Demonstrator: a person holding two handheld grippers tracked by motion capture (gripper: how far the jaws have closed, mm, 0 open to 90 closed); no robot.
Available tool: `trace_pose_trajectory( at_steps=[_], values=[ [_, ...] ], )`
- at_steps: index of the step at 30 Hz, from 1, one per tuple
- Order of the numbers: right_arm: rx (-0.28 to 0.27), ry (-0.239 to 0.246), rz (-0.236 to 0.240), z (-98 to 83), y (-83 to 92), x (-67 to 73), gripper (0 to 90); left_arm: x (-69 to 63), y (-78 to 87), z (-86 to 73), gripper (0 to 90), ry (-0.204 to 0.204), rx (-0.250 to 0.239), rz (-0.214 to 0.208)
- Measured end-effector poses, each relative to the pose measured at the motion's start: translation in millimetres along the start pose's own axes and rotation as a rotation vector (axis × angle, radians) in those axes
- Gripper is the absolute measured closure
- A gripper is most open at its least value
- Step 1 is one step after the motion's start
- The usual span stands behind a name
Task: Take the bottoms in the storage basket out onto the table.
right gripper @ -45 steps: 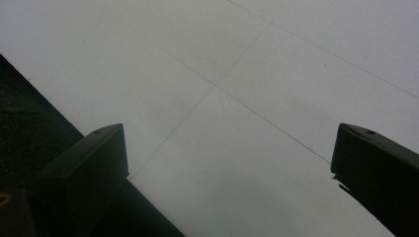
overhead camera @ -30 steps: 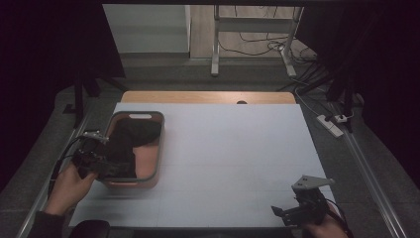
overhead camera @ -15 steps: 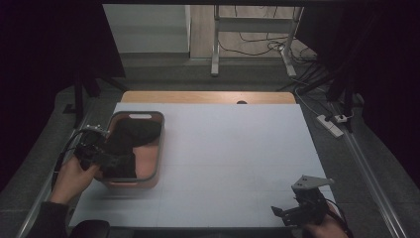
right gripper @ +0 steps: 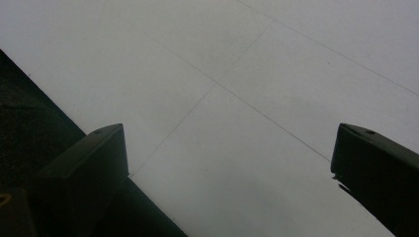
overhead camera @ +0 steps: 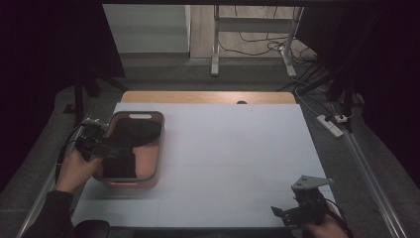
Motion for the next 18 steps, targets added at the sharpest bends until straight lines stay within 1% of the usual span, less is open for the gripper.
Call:
trace_pose_trajectory(
  at_steps=[5,10,11,18],
  values=[
    [0.0,0.0,0.001,0.0,0.0,0.0,1.3,4.5,-5.5,3.7,2.3,0.01,-0.002,-0.001],
    [0.001,-0.001,0.002,0.0,-0.1,0.2,1.3,12.7,-11.7,8.4,2.6,0.003,0.015,0.017],
    [0.001,-0.001,0.002,0.0,-0.1,0.2,1.3,15.6,-13.8,11.3,2.6,0.004,0.016,0.021],
    [0.001,0.0,0.003,-0.1,-0.2,0.3,1.3,23.4,-20.8,22.3,2.6,0.004,0.02,0.034]
  ],
)
Point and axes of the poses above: each handheld gripper's, and its own axes: y roughly backward along the jaws, z roughly out of its top, x roughly to its left, the point moved 10 cm from there along -y, roughly forward along the jaws, and after that the axes turned 13 degrees about -y, right-handed, at the moved point
